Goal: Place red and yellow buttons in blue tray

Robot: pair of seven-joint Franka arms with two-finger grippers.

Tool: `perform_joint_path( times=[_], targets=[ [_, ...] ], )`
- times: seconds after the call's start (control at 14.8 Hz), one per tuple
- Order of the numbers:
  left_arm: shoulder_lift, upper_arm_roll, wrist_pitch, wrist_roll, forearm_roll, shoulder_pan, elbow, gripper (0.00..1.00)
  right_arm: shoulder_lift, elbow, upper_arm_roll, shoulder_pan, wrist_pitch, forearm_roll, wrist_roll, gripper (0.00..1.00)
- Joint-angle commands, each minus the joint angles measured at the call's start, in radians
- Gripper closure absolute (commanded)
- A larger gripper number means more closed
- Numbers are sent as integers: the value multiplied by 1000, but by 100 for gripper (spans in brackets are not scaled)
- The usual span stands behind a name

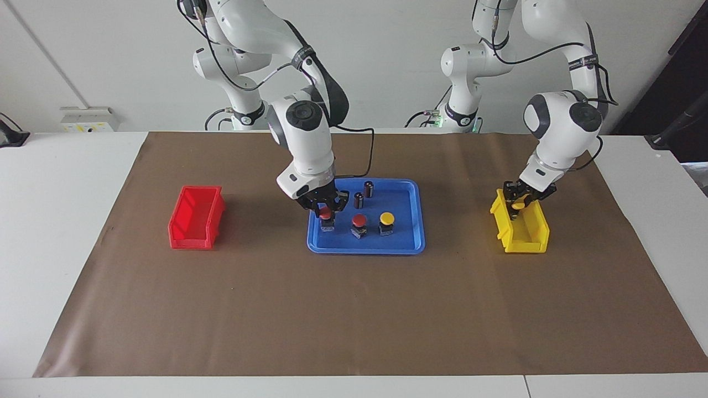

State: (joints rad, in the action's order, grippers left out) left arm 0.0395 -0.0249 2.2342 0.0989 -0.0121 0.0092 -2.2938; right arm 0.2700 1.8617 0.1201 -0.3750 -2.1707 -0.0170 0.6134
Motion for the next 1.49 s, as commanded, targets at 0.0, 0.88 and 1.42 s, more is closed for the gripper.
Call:
perform_joint_path(
  times=[0.0, 0.88, 1.42],
  targets=[
    [-38, -4, -226, 19, -2, 18, 216, 99, -44, 83, -2, 7, -61, 5, 0, 69],
    [-180, -18, -124, -725, -5, -518, 353, 99, -57, -10, -7, 91, 18, 68, -36, 0],
    [-279, -16, 27, -754, -3, -560, 313, 91, -222, -216, -10, 382, 489, 49, -397, 0]
  ],
)
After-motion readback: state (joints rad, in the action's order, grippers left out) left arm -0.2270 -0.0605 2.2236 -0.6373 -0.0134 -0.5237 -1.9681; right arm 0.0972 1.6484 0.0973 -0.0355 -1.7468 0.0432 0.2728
